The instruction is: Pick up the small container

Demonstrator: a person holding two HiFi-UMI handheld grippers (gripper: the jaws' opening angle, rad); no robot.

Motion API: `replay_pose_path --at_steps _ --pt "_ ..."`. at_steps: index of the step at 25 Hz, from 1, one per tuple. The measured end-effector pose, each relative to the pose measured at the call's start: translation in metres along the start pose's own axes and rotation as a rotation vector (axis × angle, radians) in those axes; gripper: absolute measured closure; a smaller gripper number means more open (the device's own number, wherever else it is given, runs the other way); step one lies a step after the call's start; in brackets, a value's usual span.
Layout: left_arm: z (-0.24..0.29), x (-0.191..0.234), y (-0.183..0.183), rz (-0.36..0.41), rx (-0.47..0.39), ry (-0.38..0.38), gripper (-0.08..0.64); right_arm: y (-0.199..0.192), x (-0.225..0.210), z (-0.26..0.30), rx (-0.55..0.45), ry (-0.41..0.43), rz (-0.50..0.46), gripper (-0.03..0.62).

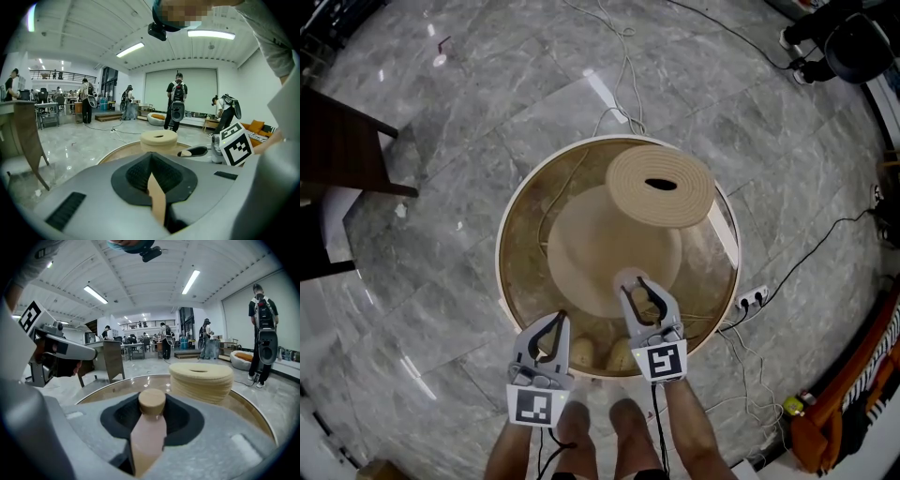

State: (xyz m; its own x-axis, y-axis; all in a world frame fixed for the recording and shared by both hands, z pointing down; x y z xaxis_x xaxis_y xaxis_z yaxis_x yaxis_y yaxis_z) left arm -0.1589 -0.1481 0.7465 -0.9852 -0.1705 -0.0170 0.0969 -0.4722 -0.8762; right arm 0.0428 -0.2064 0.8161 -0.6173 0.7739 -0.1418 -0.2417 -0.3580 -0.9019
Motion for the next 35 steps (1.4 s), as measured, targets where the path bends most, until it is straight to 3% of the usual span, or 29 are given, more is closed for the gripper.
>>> replay_pose_path --at_steps 12,25,35 --pt "-0.040 0.002 0.077 0.001 -0.095 0.002 0.543 0.083 0.018 -0.045 -0.025 0.009 -0.041 0.462" --pt "-0.125 -0.012 0.208 0.038 -0.205 -0.001 0.543 0.232 0.051 -0.133 -0.101 0.009 -0.081 0.462" --pt "-0.203 -0.035 0.298 0.095 -0.283 -0.046 0.543 0.326 0.092 -0.220 -0.140 0.002 -0.080 0.462"
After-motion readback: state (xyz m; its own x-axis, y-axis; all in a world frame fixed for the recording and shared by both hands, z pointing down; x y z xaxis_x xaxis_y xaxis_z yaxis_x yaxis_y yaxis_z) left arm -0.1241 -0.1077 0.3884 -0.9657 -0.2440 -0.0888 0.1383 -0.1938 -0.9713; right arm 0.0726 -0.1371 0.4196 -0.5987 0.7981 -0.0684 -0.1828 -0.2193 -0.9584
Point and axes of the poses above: the fingertips, and each gripper's own axes: z forward along the fingers, x to its left, y out of its top, the point moved 10 cm from there along -z, backward along the fingers, and after that the axes turned 14 degrees about y, right-handed, at the moved point
